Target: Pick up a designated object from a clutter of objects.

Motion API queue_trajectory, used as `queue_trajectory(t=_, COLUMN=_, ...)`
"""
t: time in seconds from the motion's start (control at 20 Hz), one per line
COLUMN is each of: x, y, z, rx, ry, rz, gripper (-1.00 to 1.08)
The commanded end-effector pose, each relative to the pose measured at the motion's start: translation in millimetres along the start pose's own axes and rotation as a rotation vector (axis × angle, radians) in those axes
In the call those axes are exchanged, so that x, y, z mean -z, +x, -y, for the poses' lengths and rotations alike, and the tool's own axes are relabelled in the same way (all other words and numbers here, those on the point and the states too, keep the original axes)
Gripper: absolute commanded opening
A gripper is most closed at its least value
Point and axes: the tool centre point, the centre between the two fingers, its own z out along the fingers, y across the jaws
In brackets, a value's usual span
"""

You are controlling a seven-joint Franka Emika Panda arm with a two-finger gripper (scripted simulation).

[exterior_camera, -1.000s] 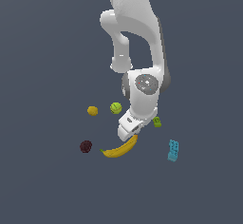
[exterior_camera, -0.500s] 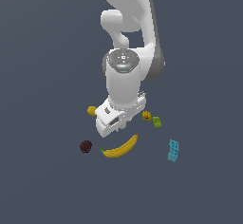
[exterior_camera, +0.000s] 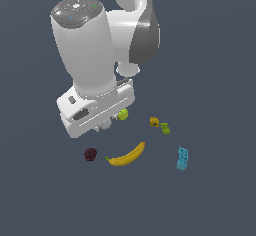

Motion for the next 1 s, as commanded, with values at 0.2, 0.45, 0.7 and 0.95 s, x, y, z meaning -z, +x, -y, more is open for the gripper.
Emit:
queue_trajectory(t=0.2, x=50.3, y=-13.0, z=-39.1, rx=0.000, ry=0.002, rz=0.005, gripper=-1.00)
queue_trajectory(t=0.45, x=74.1, y=-18.4, z=-58.6, rx=-0.001, ry=0.002, rz=0.007, gripper=-1.00)
queue_trajectory(t=0.7, x=88.4, y=-21.2, z=-70.4, rx=-0.001, ry=0.002, rz=0.008, gripper=-1.00)
queue_trajectory(t=0.95, x=94.5, y=-22.0, z=-76.0, rx=-0.001, ry=0.002, rz=0.009, gripper=-1.00)
